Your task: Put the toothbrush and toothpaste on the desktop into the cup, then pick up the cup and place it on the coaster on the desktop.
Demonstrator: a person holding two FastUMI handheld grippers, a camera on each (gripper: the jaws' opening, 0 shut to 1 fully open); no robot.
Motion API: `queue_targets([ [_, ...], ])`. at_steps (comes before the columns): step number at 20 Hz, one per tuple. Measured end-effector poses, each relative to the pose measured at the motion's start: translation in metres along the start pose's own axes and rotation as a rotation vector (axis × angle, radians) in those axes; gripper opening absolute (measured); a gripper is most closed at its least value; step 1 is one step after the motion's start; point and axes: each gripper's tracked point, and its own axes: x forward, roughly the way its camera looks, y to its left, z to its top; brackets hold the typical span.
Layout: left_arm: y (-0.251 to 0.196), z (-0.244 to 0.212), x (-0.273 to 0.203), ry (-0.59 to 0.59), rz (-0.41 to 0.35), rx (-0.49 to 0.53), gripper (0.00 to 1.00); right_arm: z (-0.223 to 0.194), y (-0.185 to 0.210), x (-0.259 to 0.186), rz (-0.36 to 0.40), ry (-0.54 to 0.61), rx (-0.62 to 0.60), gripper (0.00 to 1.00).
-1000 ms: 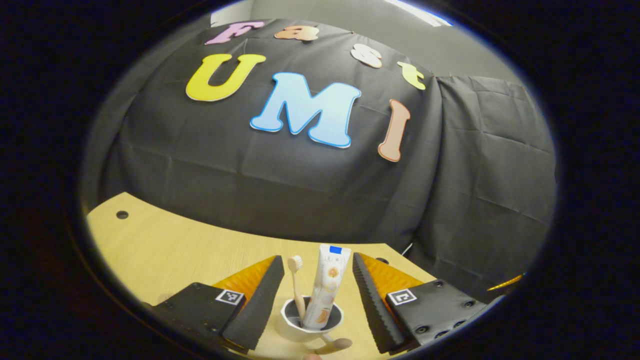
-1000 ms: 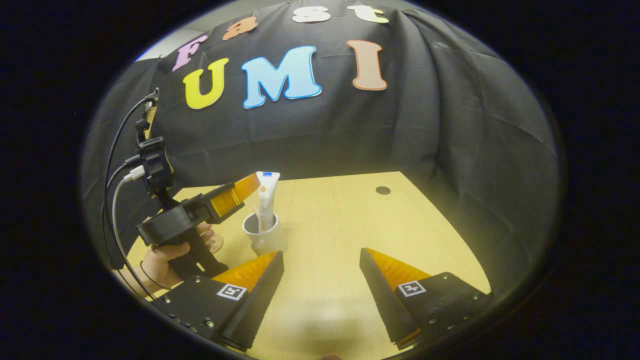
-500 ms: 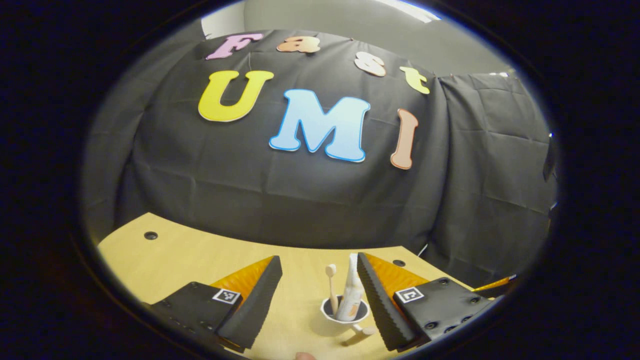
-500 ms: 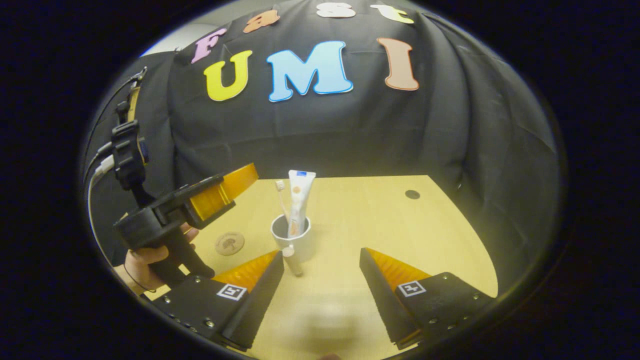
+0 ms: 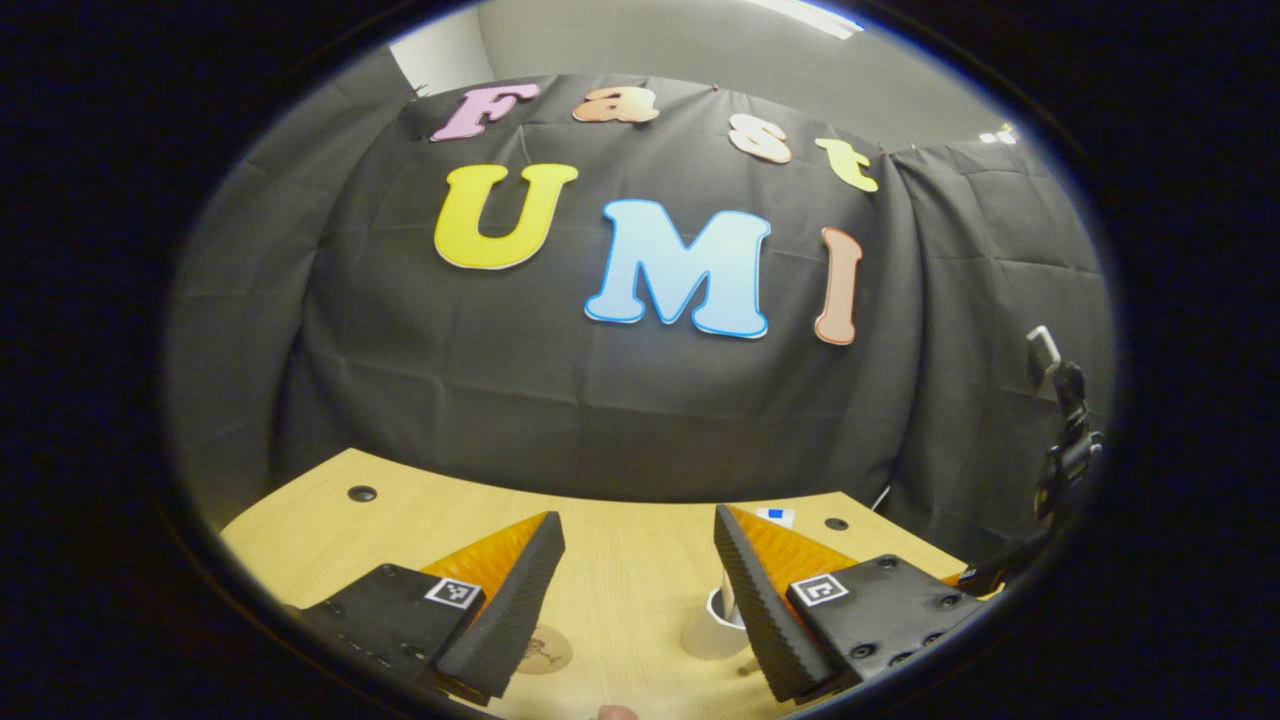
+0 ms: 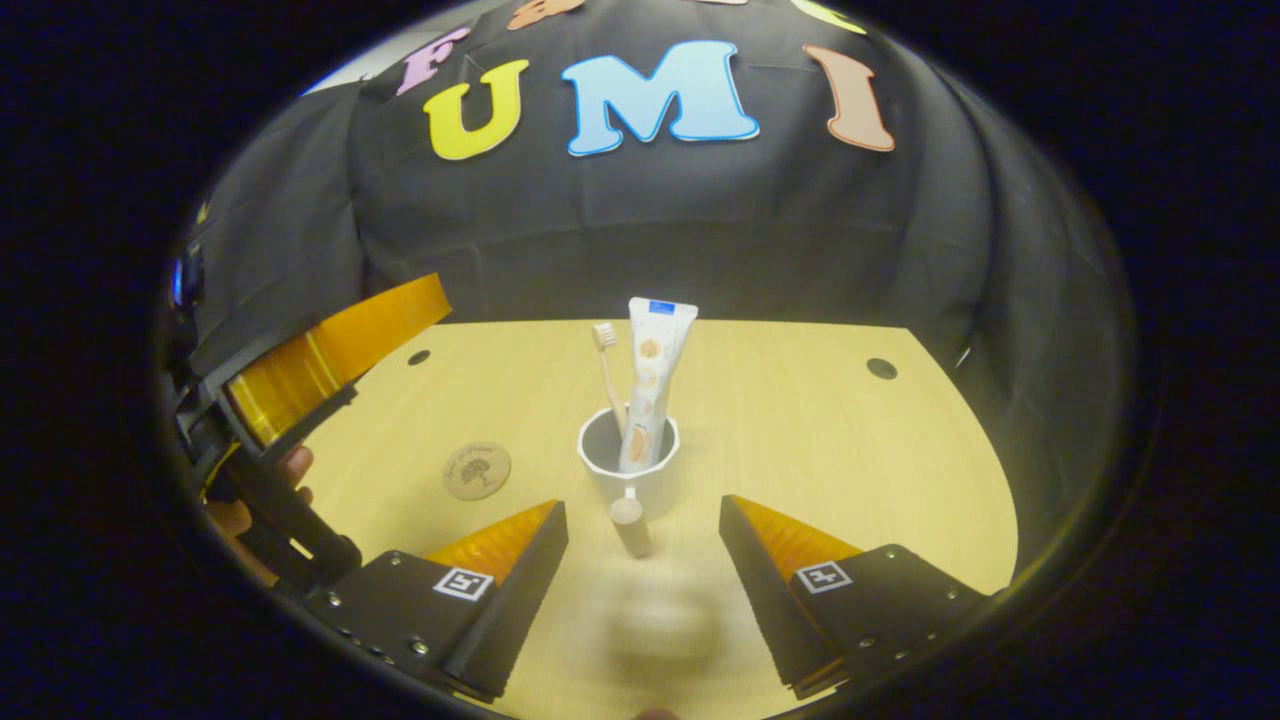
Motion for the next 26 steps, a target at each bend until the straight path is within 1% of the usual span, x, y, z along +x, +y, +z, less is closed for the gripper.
queue_targets([
  [1, 0.003, 0.001, -0.003, 0.0, 0.009, -0.005, 0.96, -0.001, 0.001, 0.007, 0.0, 0.019, -0.003, 0.94],
  [2, 0.008, 0.001, -0.006, 0.001, 0.019, -0.006, 0.94, -0.004, 0.002, 0.013, -0.001, 0.041, -0.005, 0.94],
  [3, 0.012, 0.001, -0.008, 0.004, 0.03, -0.004, 0.96, -0.005, 0.001, 0.018, -0.004, 0.059, -0.003, 0.94],
  [8, 0.023, -0.003, -0.018, 0.025, 0.051, -0.02, 0.96, -0.016, 0.001, 0.054, -0.001, 0.157, 0.033, 0.94],
  [11, 0.031, -0.007, -0.025, 0.035, 0.067, -0.04, 0.96, -0.024, -0.002, 0.07, -0.021, 0.214, 0.031, 0.94],
  [13, 0.037, -0.01, -0.027, 0.045, 0.08, -0.046, 0.96, -0.033, -0.003, 0.077, -0.032, 0.271, 0.028, 0.94],
  [14, 0.041, -0.011, -0.029, 0.047, 0.086, -0.046, 0.94, -0.035, -0.003, 0.082, -0.039, 0.296, 0.026, 0.94],
  [17, 0.049, -0.013, -0.036, 0.056, 0.098, -0.046, 0.94, -0.04, -0.002, 0.091, -0.059, 0.356, 0.02, 0.94],
  [18, 0.05, -0.012, -0.038, 0.057, 0.103, -0.045, 0.96, -0.042, -0.002, 0.093, -0.068, 0.373, 0.019, 0.94],
  [19, 0.051, -0.012, -0.039, 0.06, 0.102, -0.045, 0.94, -0.044, -0.001, 0.096, -0.073, 0.392, 0.016, 0.93],
  [20, 0.054, -0.013, -0.038, 0.063, 0.104, -0.046, 0.96, -0.046, -0.001, 0.098, -0.078, 0.407, 0.013, 0.93],
  [23, 0.055, -0.016, -0.041, 0.072, 0.101, -0.052, 0.96, -0.052, -0.002, 0.103, -0.09, 0.461, -0.02, 0.93],
  [24, 0.055, -0.017, -0.041, 0.075, 0.1, -0.054, 0.96, -0.054, -0.003, 0.105, -0.097, 0.471, -0.032, 0.92],
  [25, 0.056, -0.017, -0.042, 0.077, 0.1, -0.057, 0.96, -0.053, -0.001, 0.107, -0.091, 0.479, -0.035, 0.87],
  [26, 0.055, -0.018, -0.041, 0.078, 0.099, -0.06, 0.96, -0.054, 0.0, 0.108, -0.089, 0.49, -0.043, 0.85],
])
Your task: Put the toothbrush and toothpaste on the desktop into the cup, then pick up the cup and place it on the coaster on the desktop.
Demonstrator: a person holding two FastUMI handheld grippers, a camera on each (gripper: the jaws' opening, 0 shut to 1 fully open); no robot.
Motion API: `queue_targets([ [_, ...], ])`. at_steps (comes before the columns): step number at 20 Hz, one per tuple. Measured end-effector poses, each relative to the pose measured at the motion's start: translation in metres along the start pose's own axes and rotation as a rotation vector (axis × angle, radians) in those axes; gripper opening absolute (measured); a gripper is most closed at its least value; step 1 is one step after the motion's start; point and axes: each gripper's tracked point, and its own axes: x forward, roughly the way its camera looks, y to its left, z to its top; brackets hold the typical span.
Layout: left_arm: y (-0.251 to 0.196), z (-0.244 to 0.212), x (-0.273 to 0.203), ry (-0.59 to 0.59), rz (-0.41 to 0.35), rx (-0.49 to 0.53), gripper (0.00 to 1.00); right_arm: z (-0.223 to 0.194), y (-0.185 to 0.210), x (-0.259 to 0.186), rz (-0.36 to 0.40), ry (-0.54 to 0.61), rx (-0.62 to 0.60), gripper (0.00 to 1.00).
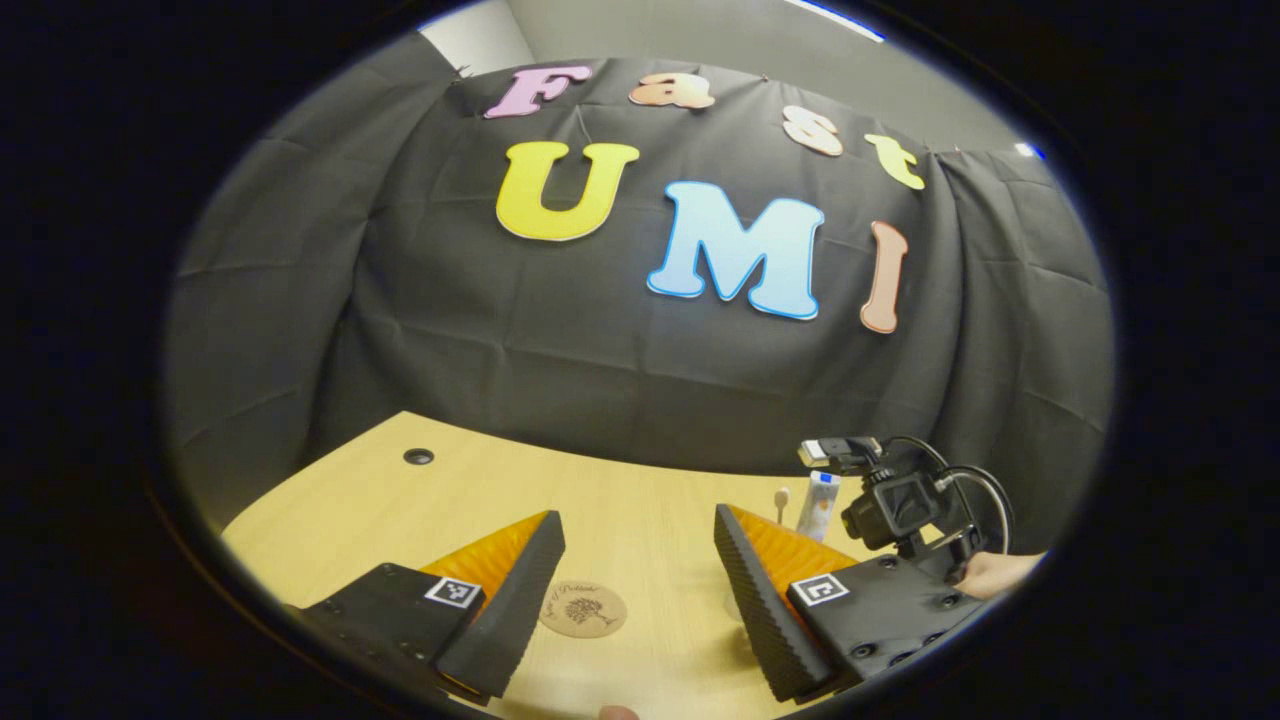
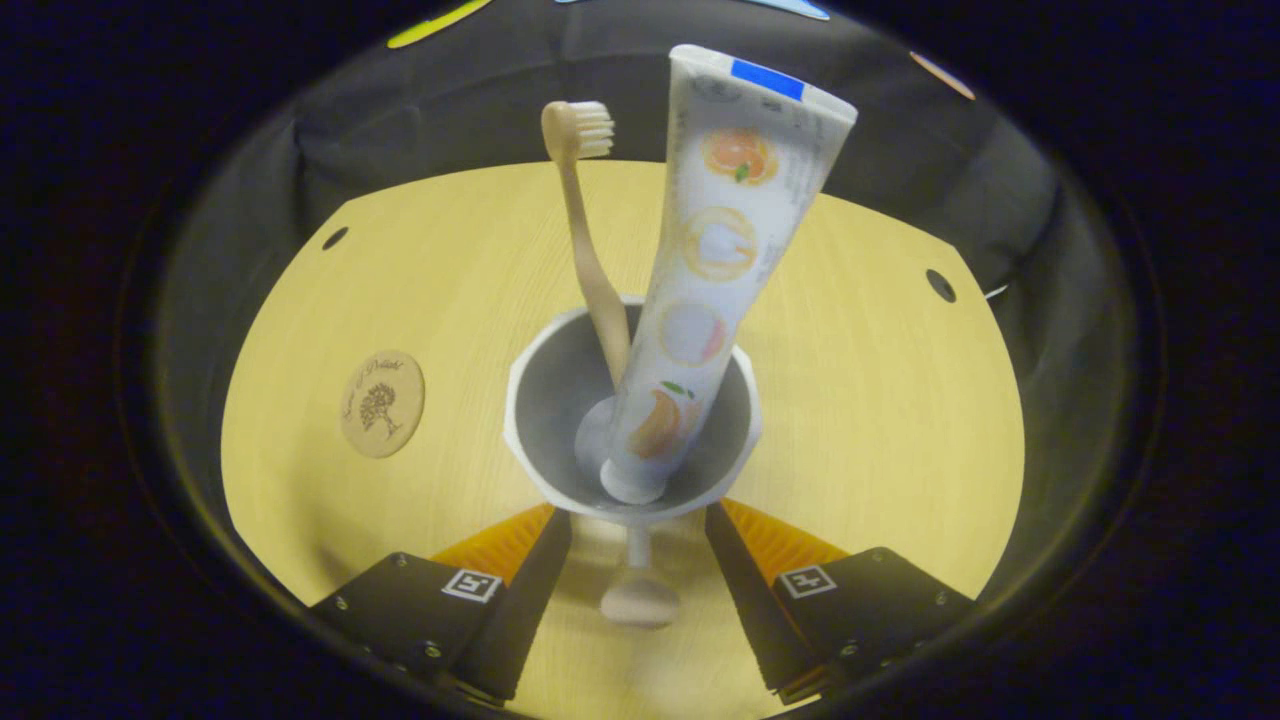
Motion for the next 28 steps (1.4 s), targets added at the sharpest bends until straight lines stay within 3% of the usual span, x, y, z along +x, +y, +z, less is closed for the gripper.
queue_targets([
  [2, -0.001, 0.0, 0.0, 0.002, -0.005, -0.007, 0.97, 0.002, -0.002, 0.002, -0.016, 0.012, -0.024, 0.85],
  [4, 0.0, -0.001, 0.0, 0.003, -0.004, -0.009, 0.99, 0.002, 0.0, 0.003, -0.012, 0.028, -0.022, 0.64],
  [7, 0.003, -0.001, 0.0, 0.002, 0.0, -0.015, 0.94, -0.002, 0.0, 0.008, -0.011, 0.058, -0.022, 0.58],
  [8, 0.003, 0.0, -0.001, 0.002, 0.002, -0.017, 0.94, -0.007, -0.001, 0.007, -0.012, 0.077, -0.009, 0.49],
  [9, 0.005, -0.001, -0.001, 0.003, 0.004, -0.019, 0.95, -0.005, 0.002, 0.0, -0.001, 0.084, 0.009, 0.33],
  [11, 0.008, -0.001, -0.003, 0.004, 0.01, -0.023, 0.99, -0.007, 0.001, 0.009, 0.001, 0.086, 0.011, 0.31],
  [23, 0.02, -0.003, -0.019, 0.011, 0.031, -0.03, 0.99, -0.003, 0.005, -0.003, 0.005, 0.009, -0.049, 0.27],
  [26, 0.03, -0.003, -0.028, 0.013, 0.048, -0.037, 0.94, 0.0, 0.021, -0.012, 0.03, -0.005, -0.061, 0.3],
  [28, 0.036, -0.004, -0.036, 0.013, 0.059, -0.037, 0.96, 0.0, 0.042, -0.008, 0.049, -0.013, -0.073, 0.27],
])
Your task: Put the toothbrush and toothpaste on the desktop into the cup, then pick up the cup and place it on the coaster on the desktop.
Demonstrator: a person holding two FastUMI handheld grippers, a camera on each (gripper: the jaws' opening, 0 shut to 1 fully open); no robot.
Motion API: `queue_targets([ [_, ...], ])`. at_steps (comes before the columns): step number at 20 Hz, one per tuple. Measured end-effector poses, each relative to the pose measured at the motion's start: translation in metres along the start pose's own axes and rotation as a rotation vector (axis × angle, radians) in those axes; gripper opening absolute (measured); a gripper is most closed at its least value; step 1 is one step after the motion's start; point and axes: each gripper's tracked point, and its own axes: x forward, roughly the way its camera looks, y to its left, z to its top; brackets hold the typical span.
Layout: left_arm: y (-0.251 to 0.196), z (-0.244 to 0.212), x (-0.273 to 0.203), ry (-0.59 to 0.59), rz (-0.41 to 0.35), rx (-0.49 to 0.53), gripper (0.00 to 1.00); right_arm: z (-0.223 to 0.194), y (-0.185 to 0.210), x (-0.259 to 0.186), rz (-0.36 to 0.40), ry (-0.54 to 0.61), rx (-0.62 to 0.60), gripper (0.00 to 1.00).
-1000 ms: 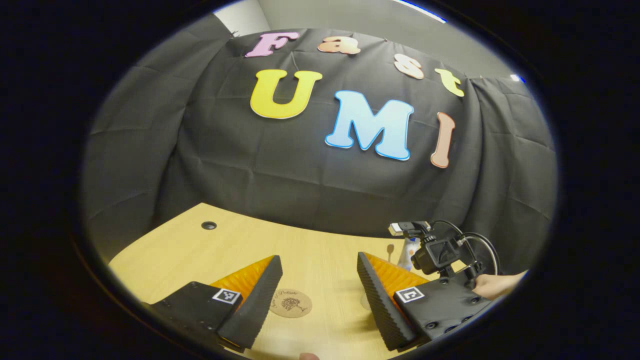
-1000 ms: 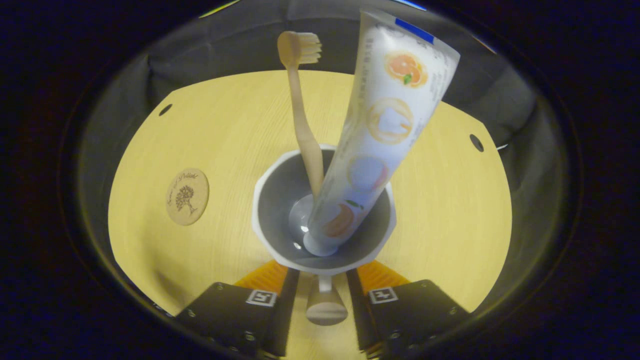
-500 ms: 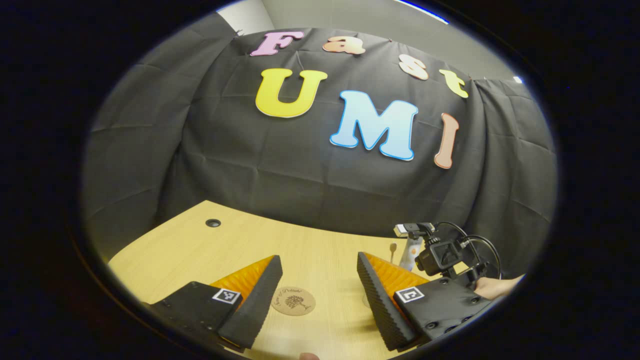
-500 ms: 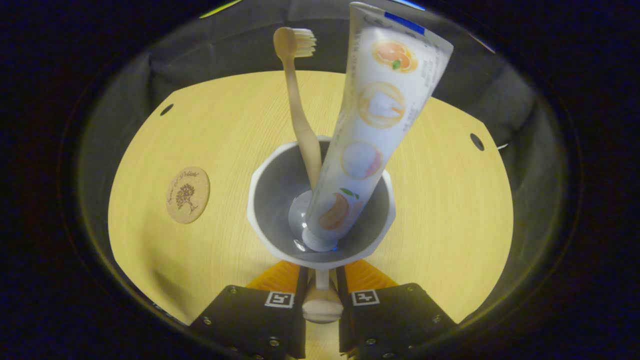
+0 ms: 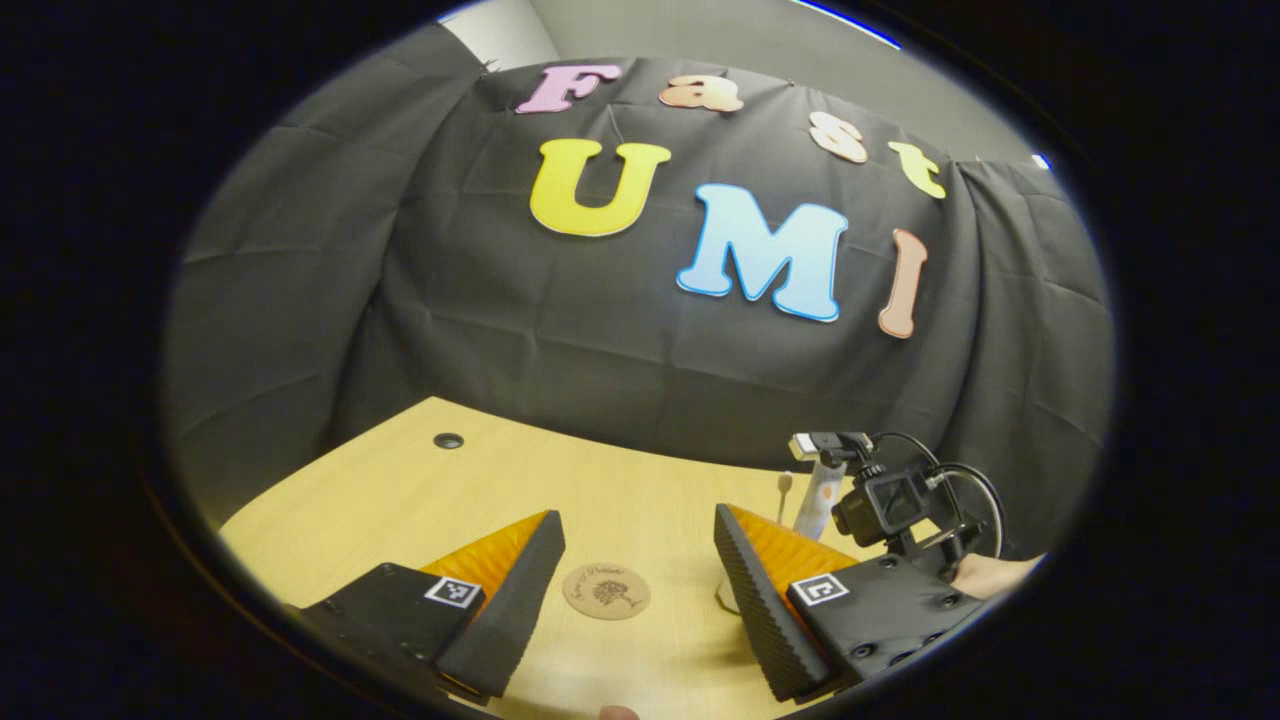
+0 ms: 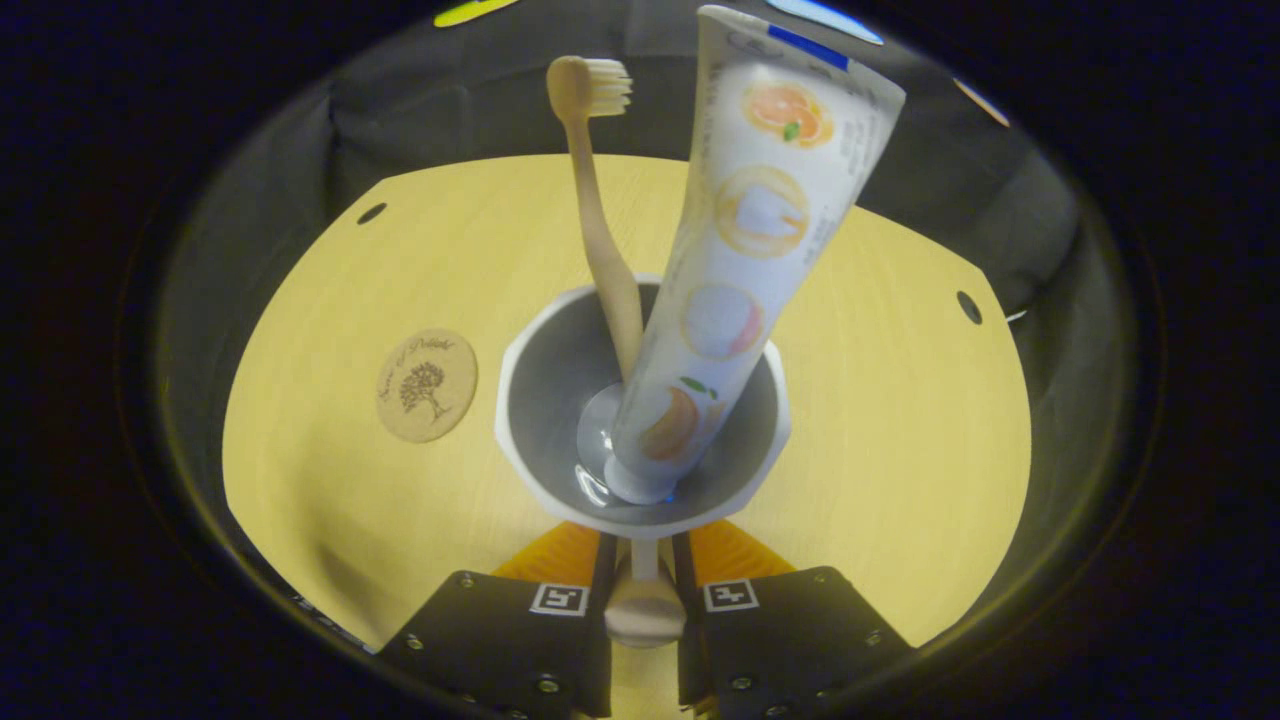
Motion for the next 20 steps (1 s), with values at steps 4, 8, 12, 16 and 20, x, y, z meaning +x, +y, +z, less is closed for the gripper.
queue_targets([
  [4, 0.023, 0.003, -0.018, -0.003, 0.03, 0.0, 0.99, 0.009, 0.033, 0.001, 0.037, -0.002, -0.04, 0.27],
  [8, 0.049, 0.007, -0.035, -0.009, 0.068, -0.011, 0.96, 0.022, 0.063, -0.003, 0.062, -0.011, -0.09, 0.27],
  [12, 0.071, 0.007, -0.047, -0.009, 0.095, -0.018, 0.96, 0.029, 0.096, 0.005, 0.085, -0.005, -0.137, 0.27],
  [16, 0.087, 0.008, -0.056, -0.01, 0.113, -0.019, 0.96, 0.037, 0.116, 0.009, 0.093, 0.0, -0.175, 0.27],
  [20, 0.099, 0.008, -0.059, -0.007, 0.122, -0.028, 0.96, 0.04, 0.134, 0.017, 0.095, 0.023, -0.197, 0.27],
])
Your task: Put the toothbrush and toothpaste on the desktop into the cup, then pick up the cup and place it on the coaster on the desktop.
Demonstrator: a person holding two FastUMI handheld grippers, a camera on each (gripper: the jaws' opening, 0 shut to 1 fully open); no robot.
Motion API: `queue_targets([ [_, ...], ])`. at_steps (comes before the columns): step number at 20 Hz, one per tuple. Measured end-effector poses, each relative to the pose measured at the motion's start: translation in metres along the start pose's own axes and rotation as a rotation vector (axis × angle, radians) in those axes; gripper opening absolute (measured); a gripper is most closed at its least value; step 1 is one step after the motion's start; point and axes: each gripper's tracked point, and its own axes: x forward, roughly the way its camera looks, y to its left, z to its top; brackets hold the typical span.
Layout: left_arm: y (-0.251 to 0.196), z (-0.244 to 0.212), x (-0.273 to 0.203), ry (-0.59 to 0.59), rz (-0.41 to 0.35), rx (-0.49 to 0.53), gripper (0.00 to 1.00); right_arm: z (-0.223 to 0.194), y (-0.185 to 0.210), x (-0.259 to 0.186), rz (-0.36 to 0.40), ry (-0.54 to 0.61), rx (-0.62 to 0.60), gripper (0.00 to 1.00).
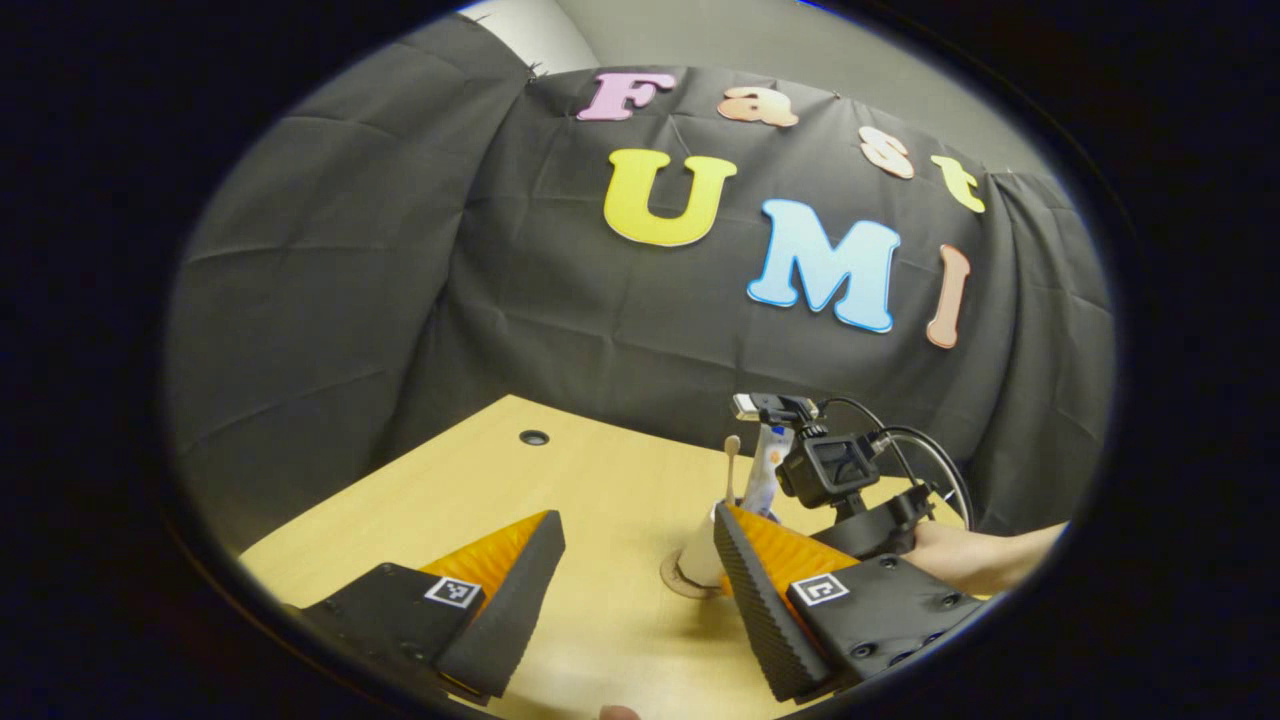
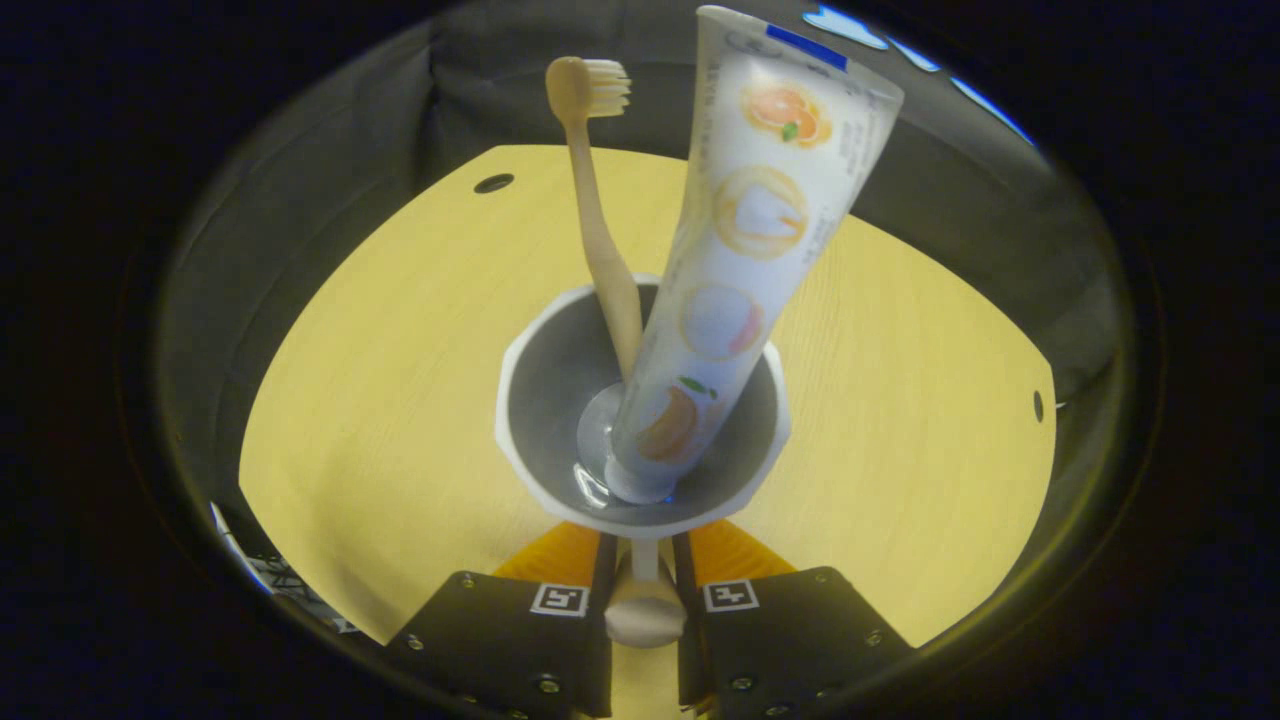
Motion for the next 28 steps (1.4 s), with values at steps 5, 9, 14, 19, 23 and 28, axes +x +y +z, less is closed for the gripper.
queue_targets([
  [5, 0.008, 0.003, 0.002, 0.0, 0.002, -0.006, 0.96, 0.003, 0.008, 0.013, -0.012, 0.026, -0.009, 0.27],
  [9, 0.008, 0.003, 0.005, 0.001, -0.004, -0.008, 0.96, 0.0, 0.003, 0.012, -0.008, 0.035, 0.006, 0.28],
  [14, -0.001, 0.004, 0.01, 0.001, -0.018, -0.003, 0.96, 0.001, 0.0, -0.006, 0.006, -0.009, -0.012, 0.38],
  [19, -0.016, 0.008, 0.012, -0.01, -0.037, 0.009, 0.96, -0.005, -0.012, -0.032, 0.013, -0.06, 0.011, 0.64],
  [23, -0.037, 0.014, 0.017, -0.023, -0.063, 0.042, 0.96, -0.021, -0.025, -0.057, 0.034, -0.099, 0.073, 0.8],
  [28, -0.068, 0.02, 0.019, -0.037, -0.107, 0.069, 0.94, -0.035, -0.064, -0.1, -0.012, -0.198, 0.16, 0.89],
])
